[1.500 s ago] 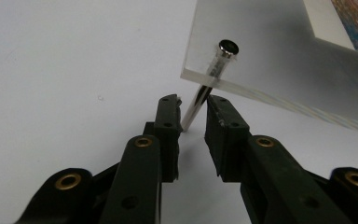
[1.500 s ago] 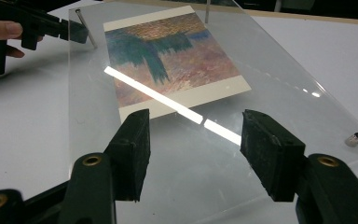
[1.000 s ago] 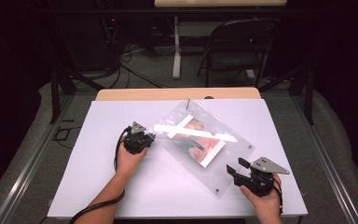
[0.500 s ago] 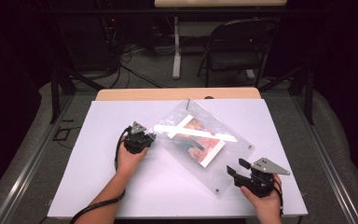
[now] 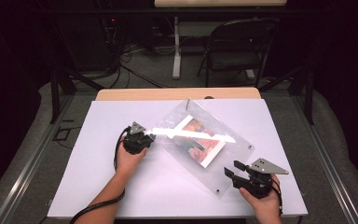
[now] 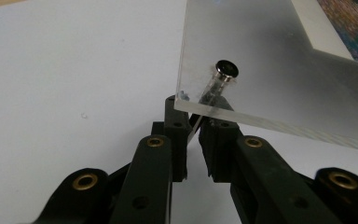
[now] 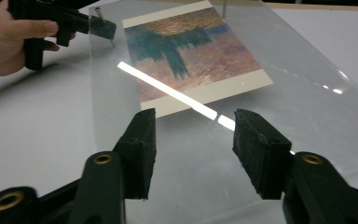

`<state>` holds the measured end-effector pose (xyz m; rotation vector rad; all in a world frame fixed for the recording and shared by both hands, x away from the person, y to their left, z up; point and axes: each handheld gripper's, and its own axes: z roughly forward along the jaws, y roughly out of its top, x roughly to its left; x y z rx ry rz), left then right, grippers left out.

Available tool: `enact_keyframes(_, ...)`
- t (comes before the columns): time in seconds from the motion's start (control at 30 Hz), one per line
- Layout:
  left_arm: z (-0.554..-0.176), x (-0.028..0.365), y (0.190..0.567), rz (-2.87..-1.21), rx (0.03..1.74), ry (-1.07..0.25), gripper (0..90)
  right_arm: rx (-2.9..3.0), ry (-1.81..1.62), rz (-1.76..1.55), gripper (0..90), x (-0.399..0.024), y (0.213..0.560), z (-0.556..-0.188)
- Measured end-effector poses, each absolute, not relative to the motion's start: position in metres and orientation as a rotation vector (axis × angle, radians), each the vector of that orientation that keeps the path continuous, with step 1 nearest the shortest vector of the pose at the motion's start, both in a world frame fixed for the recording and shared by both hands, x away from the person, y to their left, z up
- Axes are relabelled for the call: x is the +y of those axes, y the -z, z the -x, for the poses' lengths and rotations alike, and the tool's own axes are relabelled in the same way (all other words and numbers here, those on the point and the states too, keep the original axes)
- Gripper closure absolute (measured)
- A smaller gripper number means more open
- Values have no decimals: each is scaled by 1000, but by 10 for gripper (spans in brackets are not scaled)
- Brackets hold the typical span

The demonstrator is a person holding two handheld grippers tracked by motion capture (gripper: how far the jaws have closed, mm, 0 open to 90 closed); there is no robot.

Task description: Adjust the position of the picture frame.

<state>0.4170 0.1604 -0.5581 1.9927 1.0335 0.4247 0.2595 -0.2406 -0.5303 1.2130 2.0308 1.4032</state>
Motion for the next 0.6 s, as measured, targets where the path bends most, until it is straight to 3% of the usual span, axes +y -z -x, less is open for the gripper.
enact_keyframes(0.37, -398, 165, 543, -1982, 989, -406, 811, 2218, -1480, -1148, 824, -218, 529, -259)
enact_keyframes(0.6, -388, 166, 539, -1988, 969, -401, 814, 2338, -1543, -1094, 899, -197, 526, -257)
